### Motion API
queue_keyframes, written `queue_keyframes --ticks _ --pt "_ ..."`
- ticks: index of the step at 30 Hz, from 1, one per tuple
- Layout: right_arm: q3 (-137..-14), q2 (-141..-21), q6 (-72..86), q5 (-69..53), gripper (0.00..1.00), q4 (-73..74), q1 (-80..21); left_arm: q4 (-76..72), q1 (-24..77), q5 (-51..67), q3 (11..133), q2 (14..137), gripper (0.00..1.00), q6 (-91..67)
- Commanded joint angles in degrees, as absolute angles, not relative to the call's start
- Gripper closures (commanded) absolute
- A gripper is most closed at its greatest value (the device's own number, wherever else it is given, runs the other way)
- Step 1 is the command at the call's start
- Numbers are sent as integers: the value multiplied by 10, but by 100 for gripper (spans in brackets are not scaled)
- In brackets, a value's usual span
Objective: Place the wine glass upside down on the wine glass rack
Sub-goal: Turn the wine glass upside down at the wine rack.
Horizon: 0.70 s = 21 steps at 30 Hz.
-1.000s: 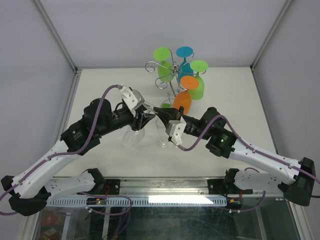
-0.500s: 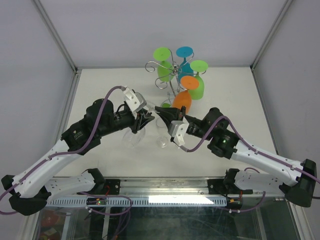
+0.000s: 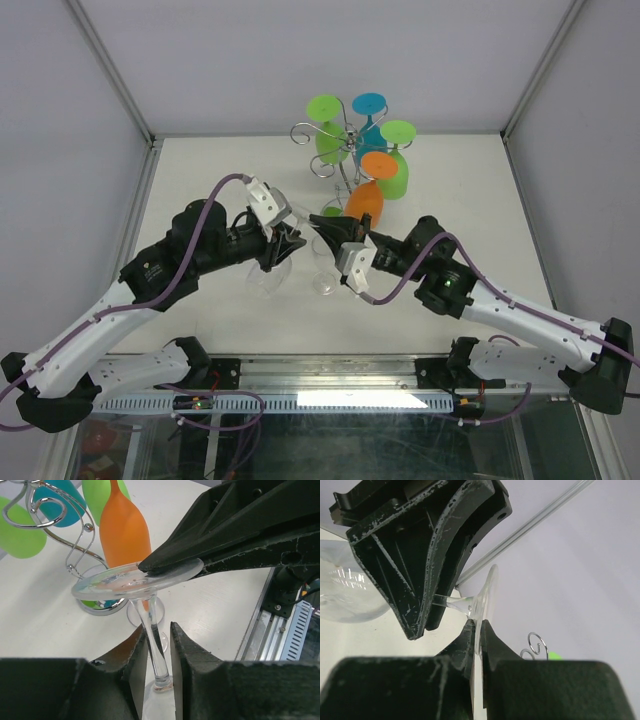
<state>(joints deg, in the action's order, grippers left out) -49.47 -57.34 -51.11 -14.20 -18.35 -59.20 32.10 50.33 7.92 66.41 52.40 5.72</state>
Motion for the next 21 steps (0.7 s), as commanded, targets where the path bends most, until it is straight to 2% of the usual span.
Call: queue_keyframes --ticks 1,5,21 --pt "-496 -564 -507 -137 100 -242 -595 328 507 85 693 521 81 46" --pt "-494 -563 -507 -137 100 -238 -595 333 508 87 699 526 100 47" --pt "-512 -559 -507 -137 100 -193 -595 326 507 68 702 525 100 47"
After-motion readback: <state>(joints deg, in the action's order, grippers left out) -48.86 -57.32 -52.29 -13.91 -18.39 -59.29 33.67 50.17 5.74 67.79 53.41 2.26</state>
